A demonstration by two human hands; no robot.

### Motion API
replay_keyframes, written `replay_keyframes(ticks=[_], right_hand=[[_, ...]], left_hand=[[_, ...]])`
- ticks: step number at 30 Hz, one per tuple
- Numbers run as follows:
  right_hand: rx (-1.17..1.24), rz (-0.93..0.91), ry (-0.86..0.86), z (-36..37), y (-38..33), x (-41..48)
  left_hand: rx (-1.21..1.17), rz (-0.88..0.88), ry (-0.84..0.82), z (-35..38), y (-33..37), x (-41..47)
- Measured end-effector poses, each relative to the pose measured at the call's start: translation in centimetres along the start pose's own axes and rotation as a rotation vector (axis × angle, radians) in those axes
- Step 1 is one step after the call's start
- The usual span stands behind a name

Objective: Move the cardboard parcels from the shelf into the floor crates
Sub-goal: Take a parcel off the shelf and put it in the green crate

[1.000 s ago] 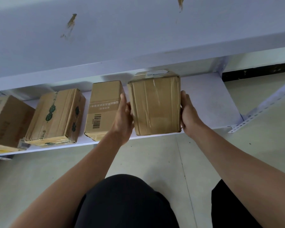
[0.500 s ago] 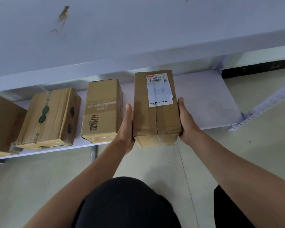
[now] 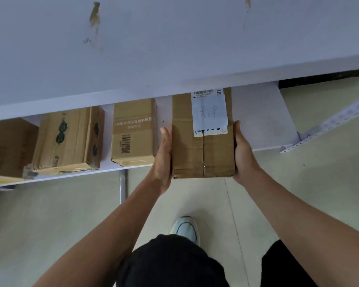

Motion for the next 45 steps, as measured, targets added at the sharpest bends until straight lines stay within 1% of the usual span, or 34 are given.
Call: replay_keyframes(ticks=[5, 11, 13, 17, 20, 24, 26, 27, 29, 31, 33, 37, 41, 45], right_hand=[[0.059, 0.165, 0.048, 0.9, 2.0, -7.6], [-0.015, 0.35, 0.085, 3.7, 2.2, -20.1], [-0.058, 0.412, 0.077, 5.5, 1.4, -24.7], [-0.106, 0.531, 0.041, 9.8, -1.0, -34.0], [-0.173, 0.55, 0.003, 14.0, -3.6, -40.3], [-0.278, 0.549, -0.128, 21.7, -7.0, -47.3], [-0.296, 0.557, -0.195, 25.4, -8.0, -50.5], [-0.301, 0.55, -0.243, 28.2, -8.5, -52.0], [-0.29, 0.537, -0.274, 31.3, -8.9, -53.9], [-0.303, 0.55, -0.341, 36.6, -8.6, -56.2], [-0.3, 0.572, -0.382, 42.0, -7.4, -58.5], [-0.245, 0.636, -0.446, 52.7, -3.3, -62.4], [-0.242, 0.635, -0.484, 62.2, 0.9, -65.2], [-0.277, 0.596, -0.479, 70.0, 4.8, -67.0]], left_hand=[[-0.001, -0.09, 0.054, 0.6, 1.1, -7.4], [-0.029, -0.168, 0.095, 2.5, 5.5, -20.5], [-0.063, -0.187, 0.129, 3.2, 8.1, -25.5], [-0.121, -0.157, 0.202, 4.5, 15.1, -35.7], [-0.138, -0.104, 0.267, 5.0, 20.8, -42.5], [-0.217, -0.02, 0.368, 3.9, 27.8, -50.2], [-0.261, -0.018, 0.418, 3.2, 30.6, -54.0], [-0.264, 0.007, 0.446, 2.1, 32.5, -56.1], [-0.28, 0.027, 0.513, 1.0, 34.8, -58.6], [-0.295, 0.071, 0.554, -1.9, 38.0, -62.1], [-0.294, 0.126, 0.546, -5.1, 40.6, -65.2], [-0.317, 0.189, 0.632, -13.9, 43.8, -71.6], [-0.293, 0.266, 0.605, -22.4, 47.5, -77.2], [-0.323, 0.244, 0.615, -29.7, 50.0, -81.7]])
Point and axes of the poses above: each hand's wrist, its own x-axis towards the middle knuckle, its own z-axis out of the palm, y = z × x, the point moved 6 cm from there along x, towards the middle knuckle, and after that the axes turned 10 degrees about z, right-handed, at the moved point
